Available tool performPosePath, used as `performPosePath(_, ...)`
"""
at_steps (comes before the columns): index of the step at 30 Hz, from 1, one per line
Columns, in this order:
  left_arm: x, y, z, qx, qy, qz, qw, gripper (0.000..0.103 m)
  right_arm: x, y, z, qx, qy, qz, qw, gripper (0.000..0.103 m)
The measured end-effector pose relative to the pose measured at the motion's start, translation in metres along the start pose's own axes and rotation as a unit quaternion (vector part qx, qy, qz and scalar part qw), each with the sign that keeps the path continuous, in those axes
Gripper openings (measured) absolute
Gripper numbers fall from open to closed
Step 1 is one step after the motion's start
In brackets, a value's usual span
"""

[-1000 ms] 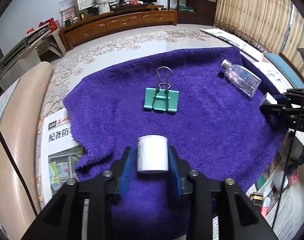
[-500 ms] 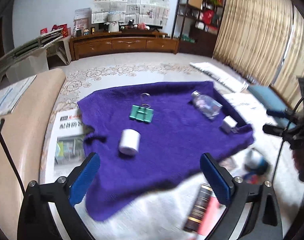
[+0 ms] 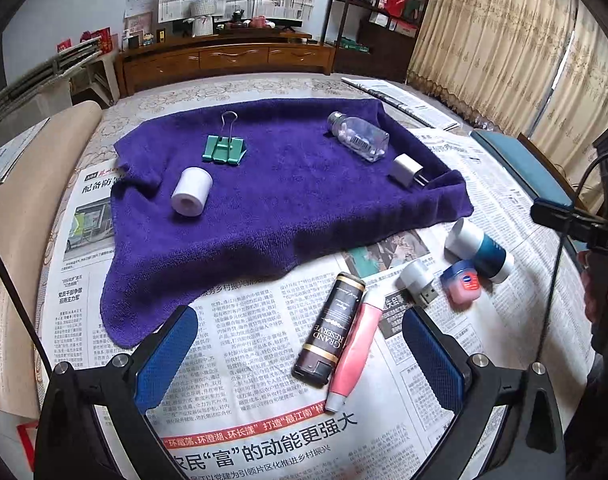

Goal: Organize rigid objects
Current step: 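Withdraw both tools from the towel back toward the items, then grasp the dark Grand Reserve tube with the left tool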

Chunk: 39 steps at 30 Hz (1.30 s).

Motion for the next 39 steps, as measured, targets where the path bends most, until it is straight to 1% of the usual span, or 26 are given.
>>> performPosePath(3,-0.003,0.001,-0.001,-0.012,-0.027,0.002,0.9995,0.103,0.002,0.002,-0.003,0.01,-0.002,0.008,1.0,0.103)
performPosePath(7,-0.012,0.008,-0.004,-0.033,-0.037,-0.013,0.9987,0.103,-0.002,0.008,-0.005,0.022,-0.002,0.005,1.0,0.103)
performPosePath(13,-0.024,0.011,0.001,-0.077,-0.062,-0.023,0.9949,0.103,-0.014,0.011,0.002,0.011,-0.005,-0.003,1.0,0.103)
performPosePath(17,-0.024,0.01,0.003,-0.089,-0.059,-0.016,0.9942,0.103,-0.017,0.011,0.008,0.003,-0.002,-0.006,1.0,0.103)
performPosePath(19,-0.024,0.008,0.003,-0.096,-0.068,-0.01,0.993,0.103,-0.018,0.012,0.009,-0.003,-0.006,-0.008,1.0,0.103)
performPosePath(21,-0.026,0.005,0.002,-0.106,-0.082,-0.013,0.9908,0.103,-0.019,0.013,0.01,-0.007,-0.006,-0.01,1.0,0.103)
performPosePath(25,-0.026,0.008,0.001,-0.105,-0.07,-0.019,0.9918,0.103,-0.022,0.014,0.008,-0.005,-0.008,-0.014,1.0,0.103)
performPosePath(28,-0.028,0.014,0.012,-0.128,-0.058,-0.028,0.9896,0.103,-0.023,0.014,0.007,-0.002,-0.008,-0.015,1.0,0.103)
performPosePath(31,-0.031,0.018,0.022,-0.149,-0.059,-0.03,0.9867,0.103,-0.025,0.015,0.009,-0.006,-0.007,-0.016,1.0,0.103)
performPosePath(32,-0.031,0.018,0.025,-0.146,-0.052,-0.024,0.9876,0.103,-0.025,0.015,0.01,-0.008,-0.007,-0.018,1.0,0.103)
performPosePath(34,-0.032,0.019,0.027,-0.138,-0.033,-0.028,0.9895,0.103,-0.026,0.015,0.011,-0.01,-0.005,-0.018,1.0,0.103)
performPosePath(36,-0.034,0.02,0.027,-0.133,-0.022,-0.025,0.9906,0.102,-0.025,0.015,0.011,-0.011,-0.006,-0.018,1.0,0.103)
performPosePath(37,-0.034,0.02,0.027,-0.133,-0.017,-0.024,0.9907,0.1,-0.025,0.015,0.011,-0.01,-0.006,-0.018,1.0,0.103)
performPosePath(39,-0.033,0.02,0.026,-0.132,-0.004,-0.023,0.991,0.092,-0.024,0.015,0.01,-0.008,-0.005,-0.017,1.0,0.103)
Point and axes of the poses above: each gripper's, at about its wrist camera, not at the fingertips, and x roughly against the way its jaws point, z to its right, y to its underside, the point moved 3 cm from there along -x, roughly the way its jaws point, and after that the axes turned 4 degrees about z, right-handed, at the moved point
